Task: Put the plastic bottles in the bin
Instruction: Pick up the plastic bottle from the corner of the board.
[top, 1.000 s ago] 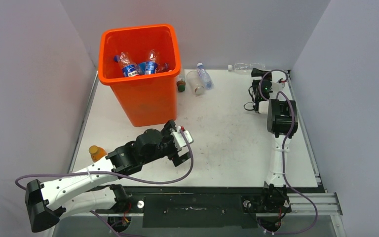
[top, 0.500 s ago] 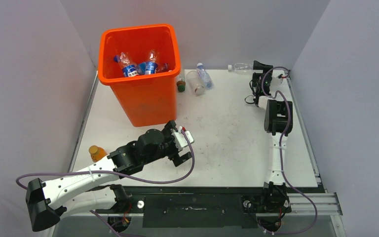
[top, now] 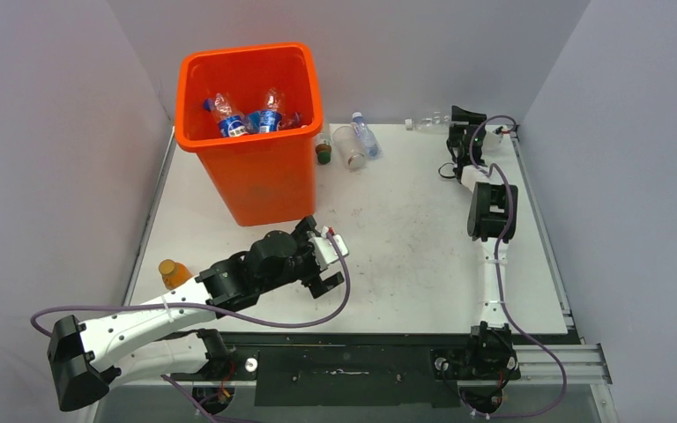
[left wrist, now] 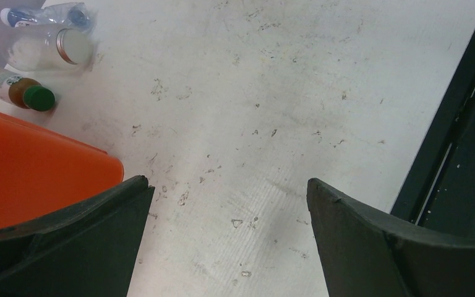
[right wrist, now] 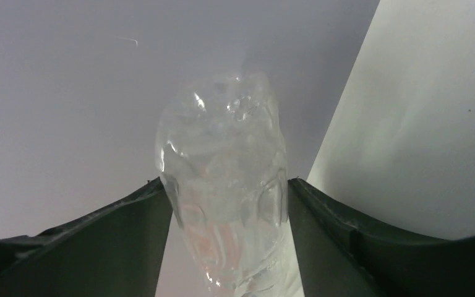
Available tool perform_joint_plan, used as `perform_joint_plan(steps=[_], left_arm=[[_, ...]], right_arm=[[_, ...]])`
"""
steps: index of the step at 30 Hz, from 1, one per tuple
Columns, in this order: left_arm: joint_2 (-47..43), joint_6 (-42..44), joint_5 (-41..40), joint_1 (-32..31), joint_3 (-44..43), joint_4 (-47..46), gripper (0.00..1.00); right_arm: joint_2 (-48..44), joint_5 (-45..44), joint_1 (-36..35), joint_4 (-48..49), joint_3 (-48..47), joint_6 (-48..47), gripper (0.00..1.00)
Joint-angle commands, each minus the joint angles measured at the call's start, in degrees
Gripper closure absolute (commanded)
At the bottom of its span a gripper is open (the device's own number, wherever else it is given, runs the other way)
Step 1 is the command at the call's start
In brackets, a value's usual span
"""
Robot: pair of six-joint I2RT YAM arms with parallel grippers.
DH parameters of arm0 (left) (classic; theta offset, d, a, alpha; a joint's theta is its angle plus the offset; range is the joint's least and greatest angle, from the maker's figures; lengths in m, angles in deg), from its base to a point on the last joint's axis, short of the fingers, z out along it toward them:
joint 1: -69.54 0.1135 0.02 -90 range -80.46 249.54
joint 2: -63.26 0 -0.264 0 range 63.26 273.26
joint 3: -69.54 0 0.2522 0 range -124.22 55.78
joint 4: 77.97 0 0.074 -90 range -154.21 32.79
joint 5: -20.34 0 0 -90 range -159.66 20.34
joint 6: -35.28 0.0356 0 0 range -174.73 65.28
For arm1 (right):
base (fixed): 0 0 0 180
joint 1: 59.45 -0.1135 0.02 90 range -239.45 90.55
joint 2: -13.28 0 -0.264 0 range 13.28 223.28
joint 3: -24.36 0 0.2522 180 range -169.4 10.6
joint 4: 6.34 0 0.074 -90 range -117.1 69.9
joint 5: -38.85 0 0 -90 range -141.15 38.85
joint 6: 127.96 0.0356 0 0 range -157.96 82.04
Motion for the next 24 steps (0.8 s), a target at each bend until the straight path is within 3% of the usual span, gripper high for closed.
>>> perform_joint_plan(steps=[1,7,14,18,24], left_arm=[[0.35,0.34,0.28,-0.33,0.20,-3.20,0.04],[0.59,0.24,0.26,-0.28,0.12,-3.12,0.04],[-0.16,-0.55,1.01,-0.37,-0.54,-2.98,0.04],[-1.85,-1.17,1.71,-0.37,-0.67,-3.42,0.04],[-4.84,-1.46,0.46,-0.50,0.02,-5.31,0.04]], right_arm=[[5.46,1.32,-0.04,-11.70,-0.41,-2.82,0.38],[4.23,2.03,0.10,-8.73,4.09,-3.47,0.57],[-3.24,3.68,0.32,6.58,19.54,-1.34,0.86],[-11.36,4.17,-0.09,14.53,29.67,-1.25,0.94],[-26.27,7.06,-0.94,27.90,47.55,-0.08,0.95]])
